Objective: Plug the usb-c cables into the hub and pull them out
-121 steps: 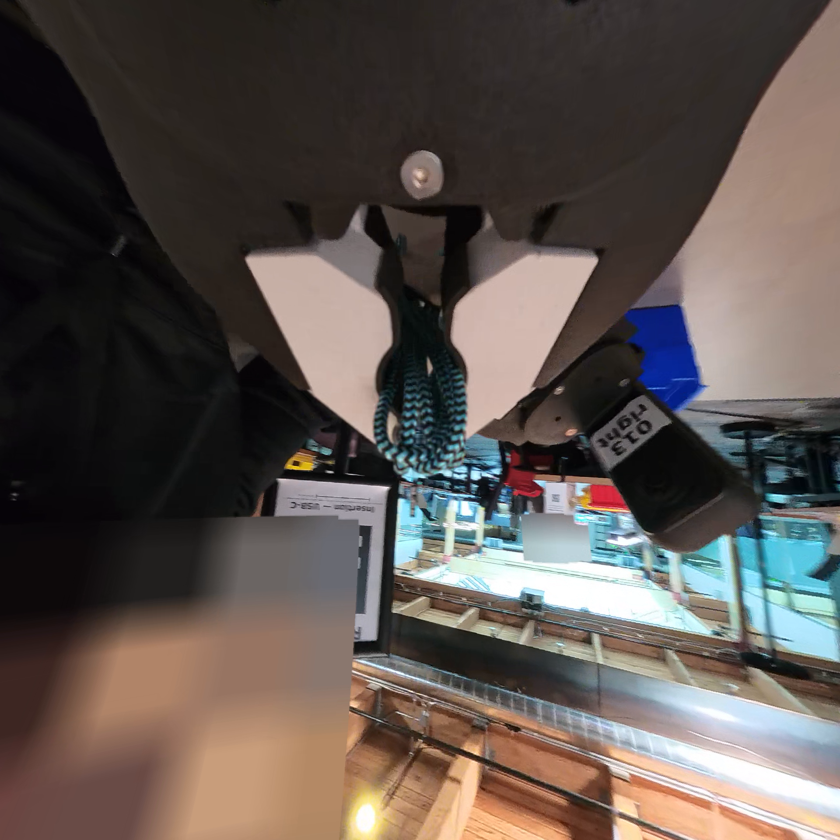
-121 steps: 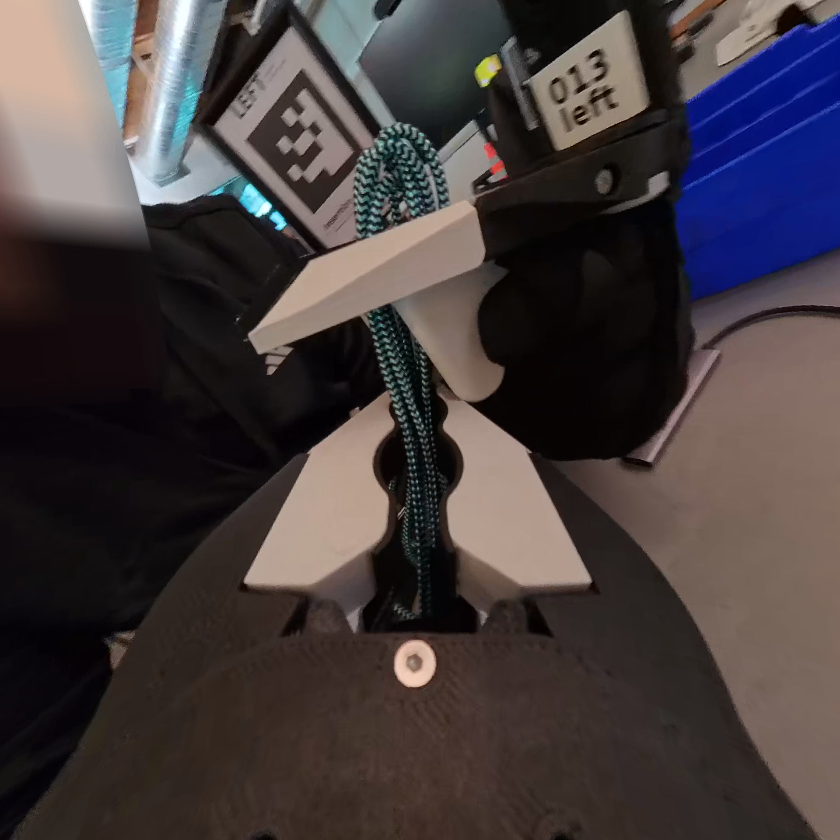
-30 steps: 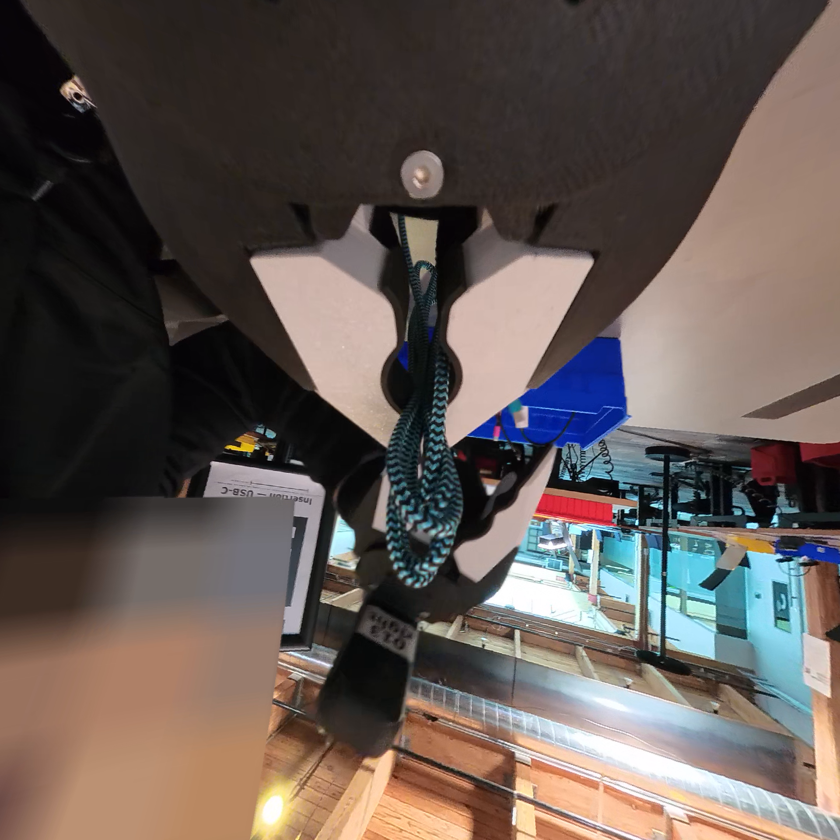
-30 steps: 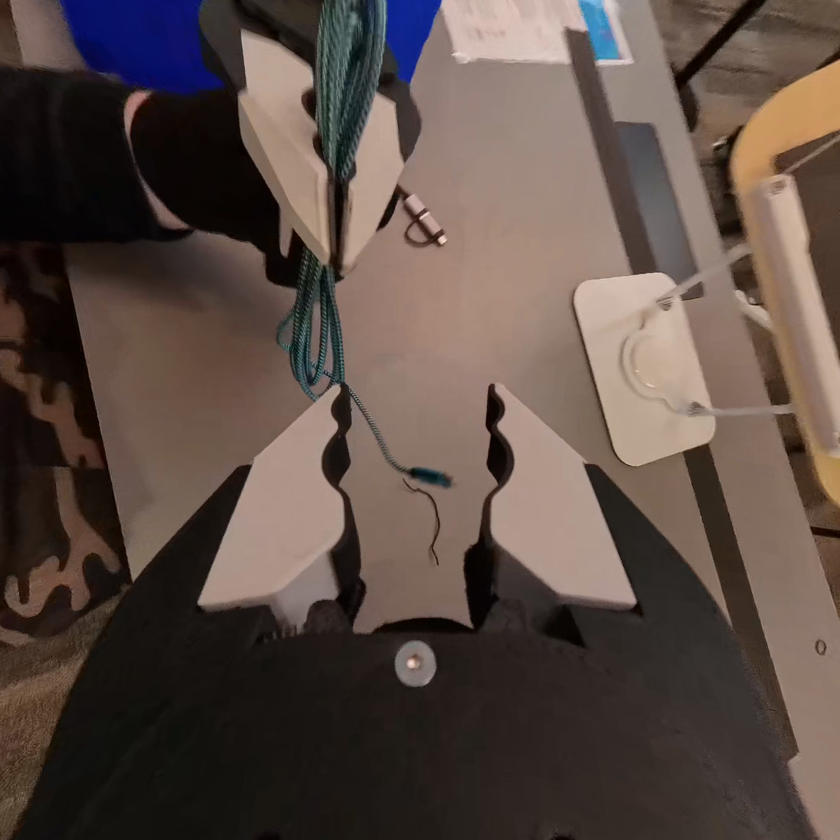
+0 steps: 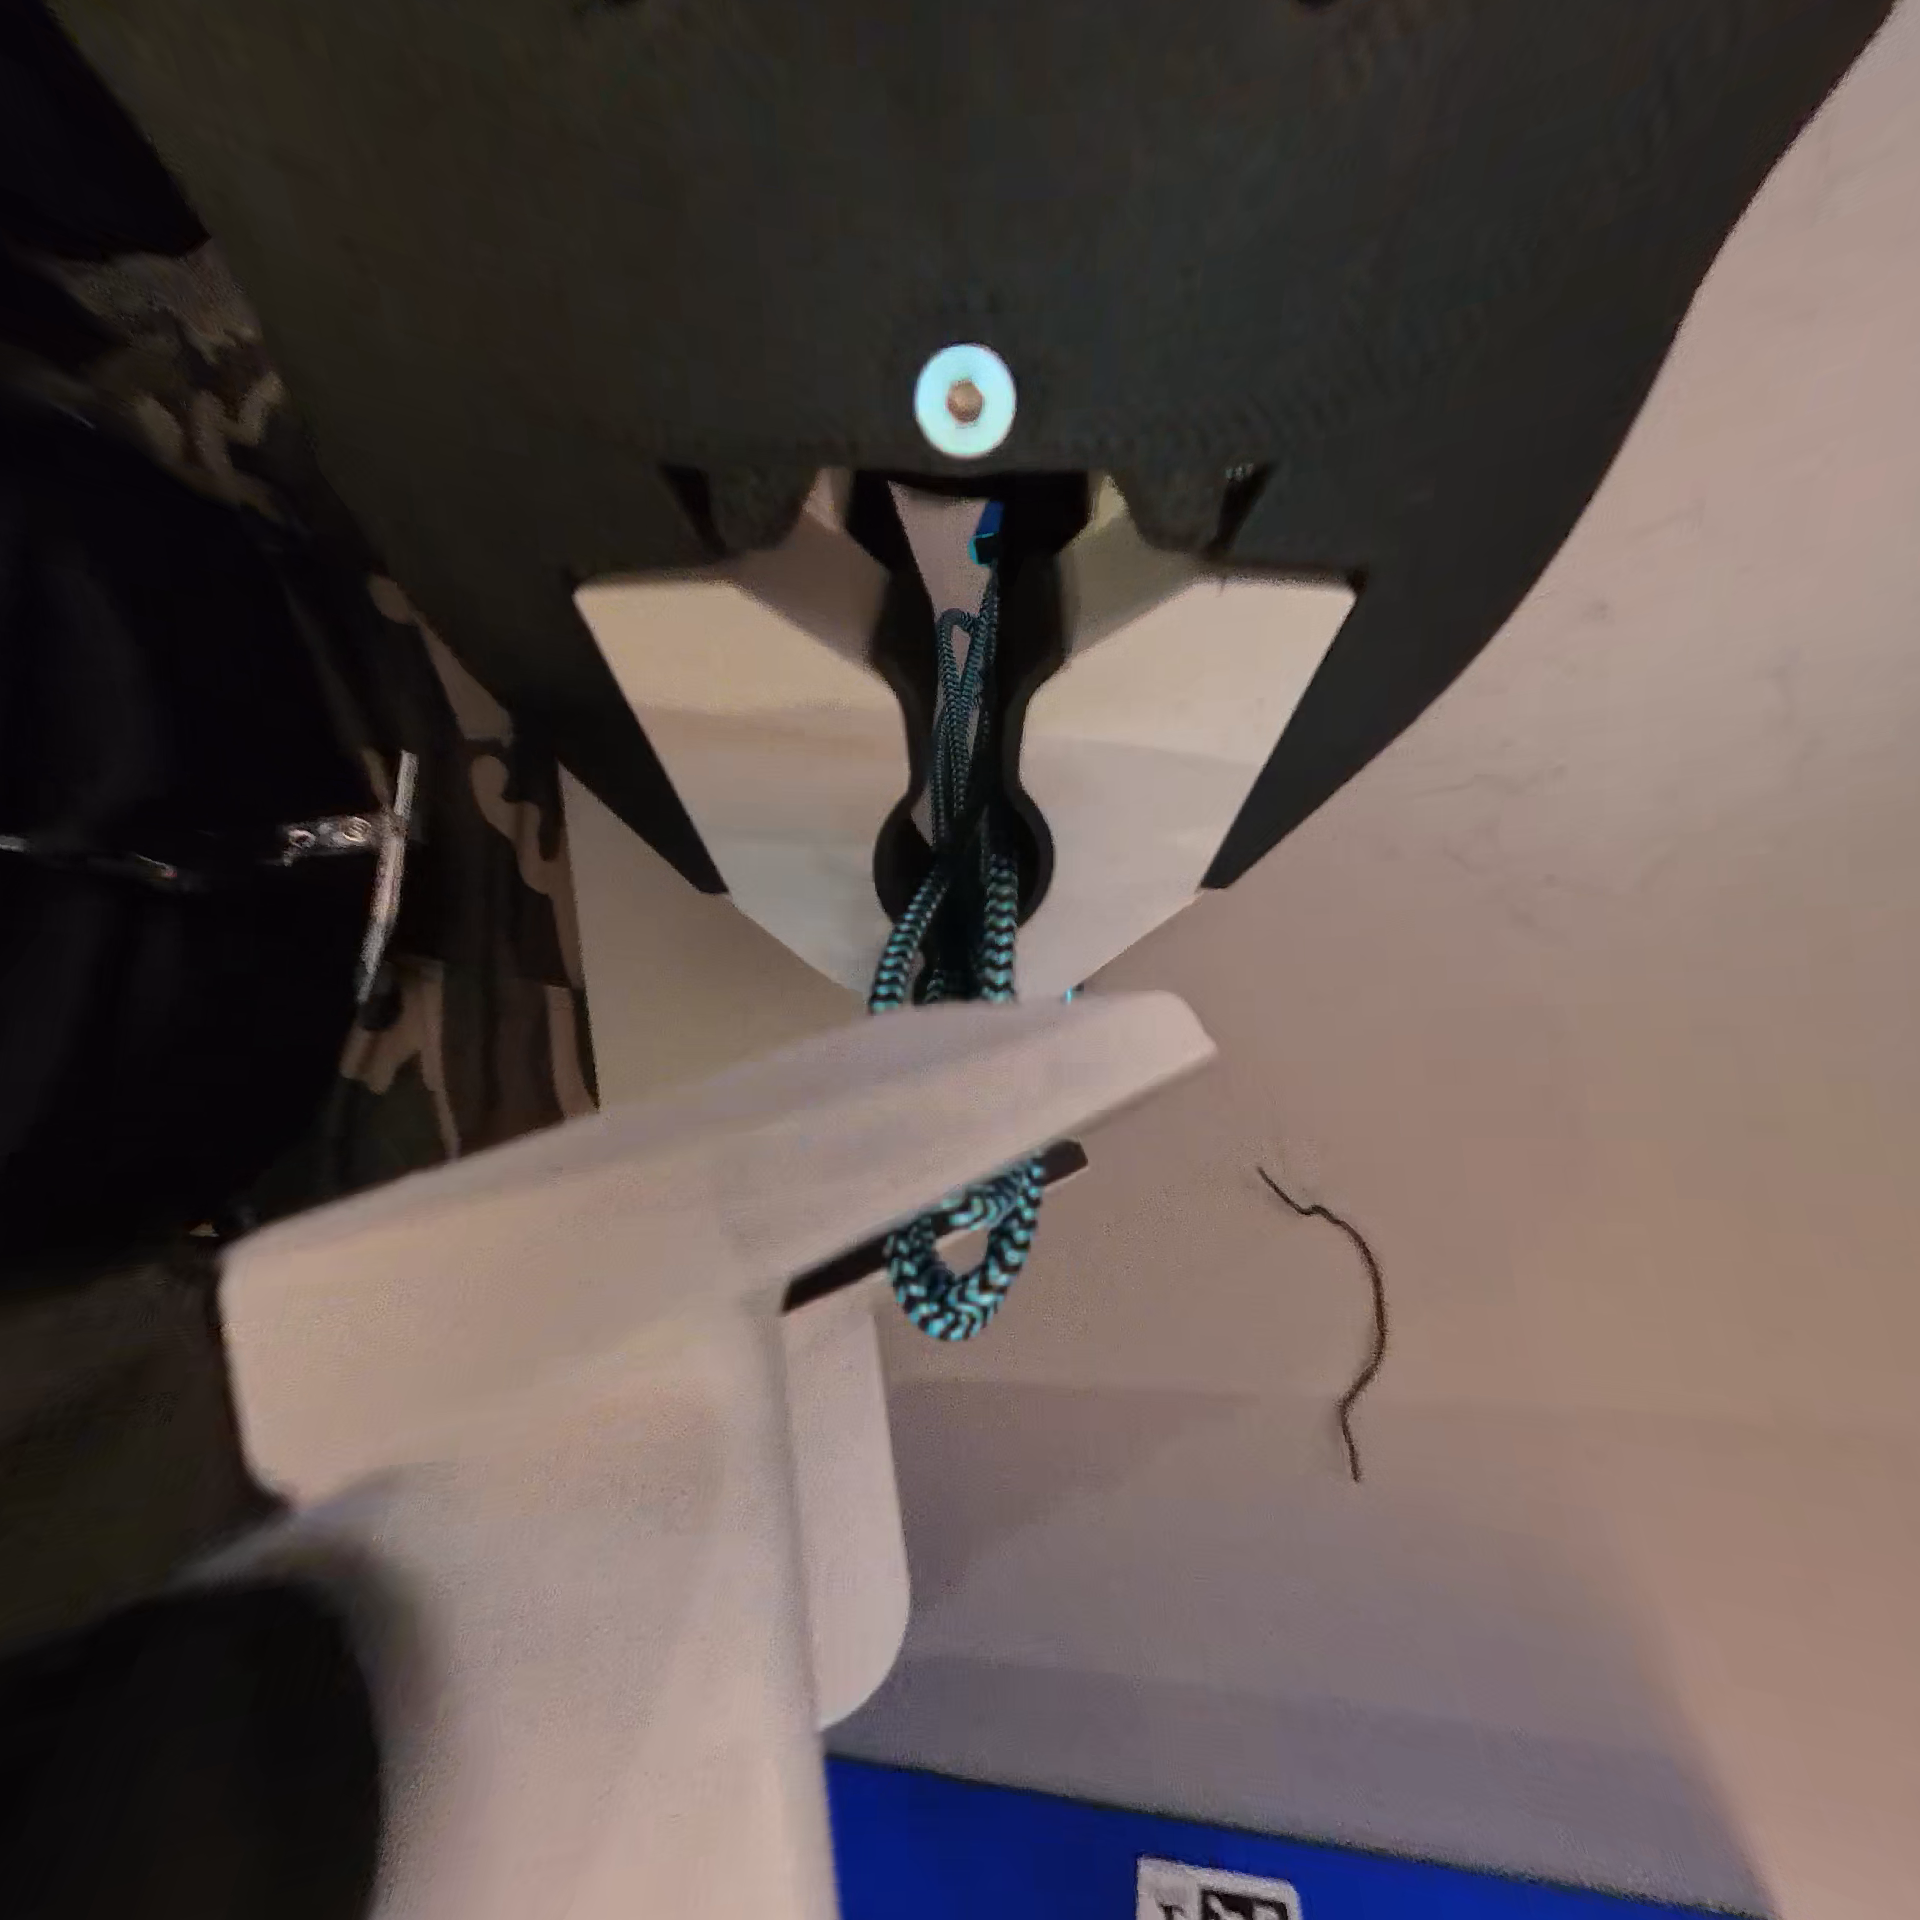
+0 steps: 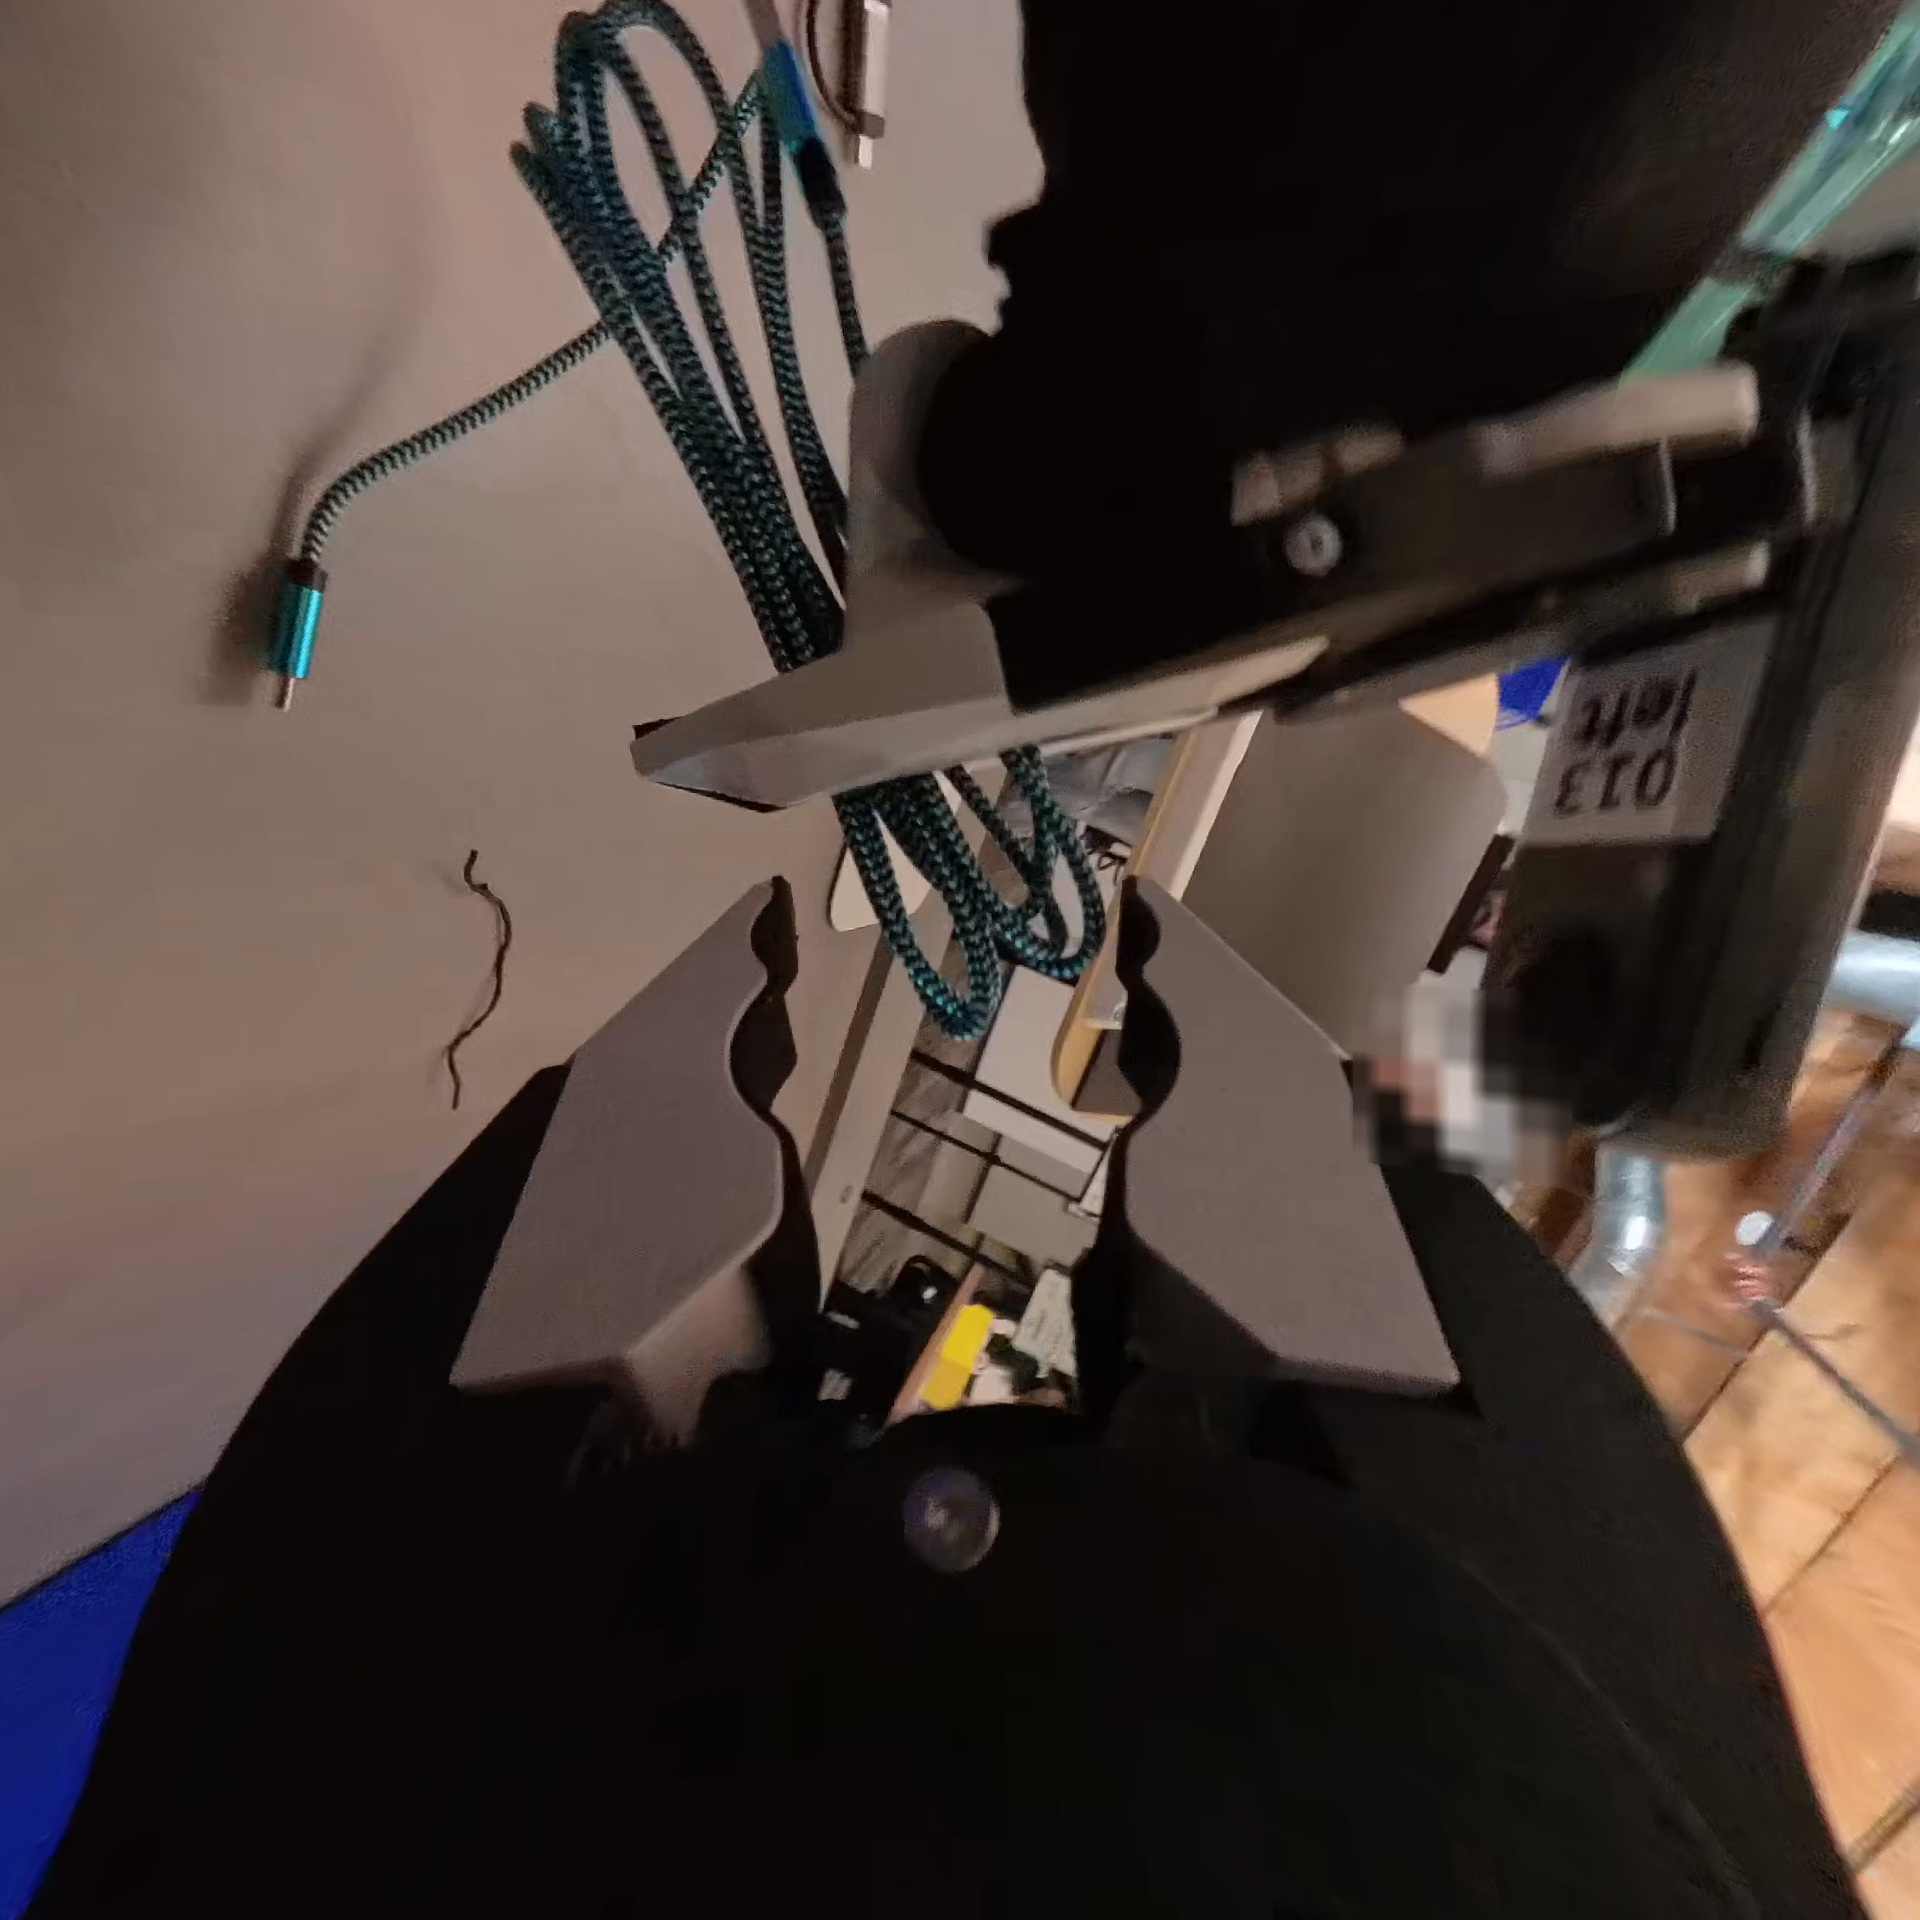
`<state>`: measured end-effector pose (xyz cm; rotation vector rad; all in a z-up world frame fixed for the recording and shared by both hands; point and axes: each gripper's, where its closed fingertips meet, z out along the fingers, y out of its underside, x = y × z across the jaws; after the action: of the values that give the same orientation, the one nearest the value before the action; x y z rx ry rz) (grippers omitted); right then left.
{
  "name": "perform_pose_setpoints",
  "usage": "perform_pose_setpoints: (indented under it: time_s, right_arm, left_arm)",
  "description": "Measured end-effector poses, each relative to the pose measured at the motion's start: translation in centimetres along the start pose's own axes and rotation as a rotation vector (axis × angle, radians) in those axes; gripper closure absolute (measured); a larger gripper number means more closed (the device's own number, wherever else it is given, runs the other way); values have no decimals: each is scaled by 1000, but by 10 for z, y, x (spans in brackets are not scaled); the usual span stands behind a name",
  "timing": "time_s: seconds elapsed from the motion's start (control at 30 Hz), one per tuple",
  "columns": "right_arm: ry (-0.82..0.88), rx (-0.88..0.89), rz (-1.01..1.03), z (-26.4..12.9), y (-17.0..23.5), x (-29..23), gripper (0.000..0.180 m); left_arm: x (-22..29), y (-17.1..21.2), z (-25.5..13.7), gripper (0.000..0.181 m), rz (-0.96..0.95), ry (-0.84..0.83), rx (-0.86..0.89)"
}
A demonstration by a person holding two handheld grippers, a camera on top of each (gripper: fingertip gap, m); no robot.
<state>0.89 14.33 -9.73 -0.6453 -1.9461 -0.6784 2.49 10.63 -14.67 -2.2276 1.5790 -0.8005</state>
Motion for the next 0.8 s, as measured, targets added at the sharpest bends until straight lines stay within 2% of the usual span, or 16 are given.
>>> perform_pose_setpoints:
  time_s: [0.13, 0.37, 0.47, 0.6, 0.73, 0.8]
  right_arm:
    - [8, -34, -63, 7, 5, -6, 127]
    - [-67, -113, -31, 18, 18, -21, 168]
    - [-121, -128, 12, 22, 23, -32, 174]
    - [-134, -139, 63, 24, 31, -33, 177]
    - [-140, -173, 113, 25, 49, -31, 177]
    - [-142, -183, 153, 24, 57, -30, 177]
  left_arm:
    - [5, -5, 4, 181, -29, 113, -50]
    - [-1, -4, 16, 181, -83, 202, -129]
    - [-7, -3, 21, 179, -98, 197, -150]
    - [-14, -9, 20, 168, -74, 147, -116]
    - [-29, -4, 12, 129, 23, -57, -126]
    - [-36, -8, 5, 122, 65, -168, -85]
